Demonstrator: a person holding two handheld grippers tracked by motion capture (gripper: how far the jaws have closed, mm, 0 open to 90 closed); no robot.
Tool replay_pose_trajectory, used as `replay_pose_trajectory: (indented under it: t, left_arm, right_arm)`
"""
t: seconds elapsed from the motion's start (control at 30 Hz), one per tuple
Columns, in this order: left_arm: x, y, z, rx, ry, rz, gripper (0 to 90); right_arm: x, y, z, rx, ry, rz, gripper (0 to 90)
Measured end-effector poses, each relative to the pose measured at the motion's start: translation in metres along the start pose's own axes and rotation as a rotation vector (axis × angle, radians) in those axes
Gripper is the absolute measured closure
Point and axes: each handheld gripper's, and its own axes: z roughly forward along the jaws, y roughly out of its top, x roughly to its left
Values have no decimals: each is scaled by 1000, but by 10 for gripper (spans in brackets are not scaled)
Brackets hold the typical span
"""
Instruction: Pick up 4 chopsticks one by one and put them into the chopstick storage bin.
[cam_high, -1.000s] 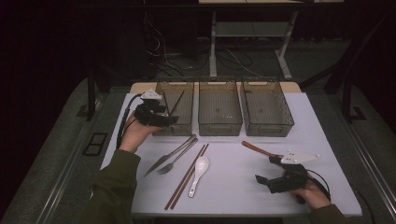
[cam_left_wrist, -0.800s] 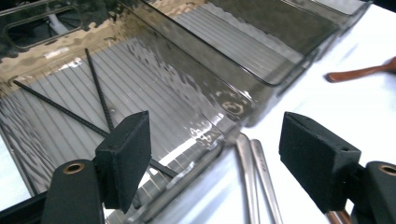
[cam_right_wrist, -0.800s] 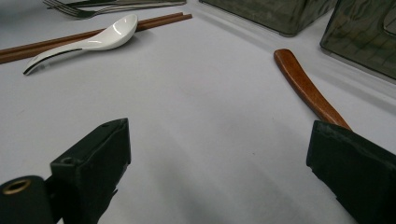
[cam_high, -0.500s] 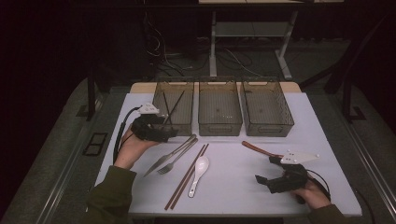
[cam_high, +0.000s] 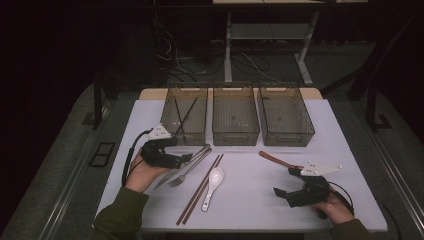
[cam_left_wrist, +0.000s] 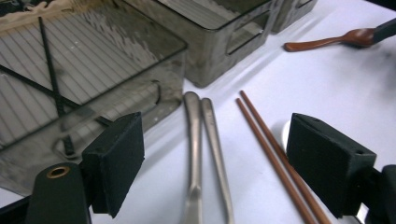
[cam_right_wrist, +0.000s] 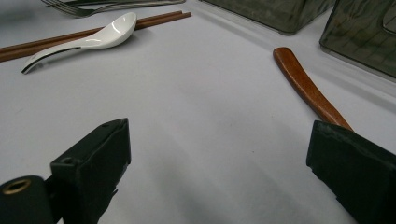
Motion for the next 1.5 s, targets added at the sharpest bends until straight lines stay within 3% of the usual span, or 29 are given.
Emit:
replay_pose_trajectory:
  t: [0.27, 0.43, 0.8, 1.1, 1.2, 1.5]
  left_arm:
    - [-16, -15, -2, 10, -23, 3, 208]
    - [-26, -23, -1, 23, -31, -1, 278]
    - [-45, -37, 1, 71, -51, -11, 563]
    - [-55, -42, 14, 140, -107, 0, 748]
    - [-57, -42, 17, 172, -105, 18, 764]
    - [-60, -45, 25, 218, -93, 13, 754]
  right_arm:
    - [0, 0, 0, 1, -1, -1, 62]
    - [0, 0, 0, 0, -1, -1, 62]
    - [1, 0, 0, 0, -2, -5, 62]
    - [1, 0, 0, 3, 0, -8, 61]
    - [1, 0, 0, 2, 0, -7, 62]
    - [1, 0, 0, 3, 0, -8, 61]
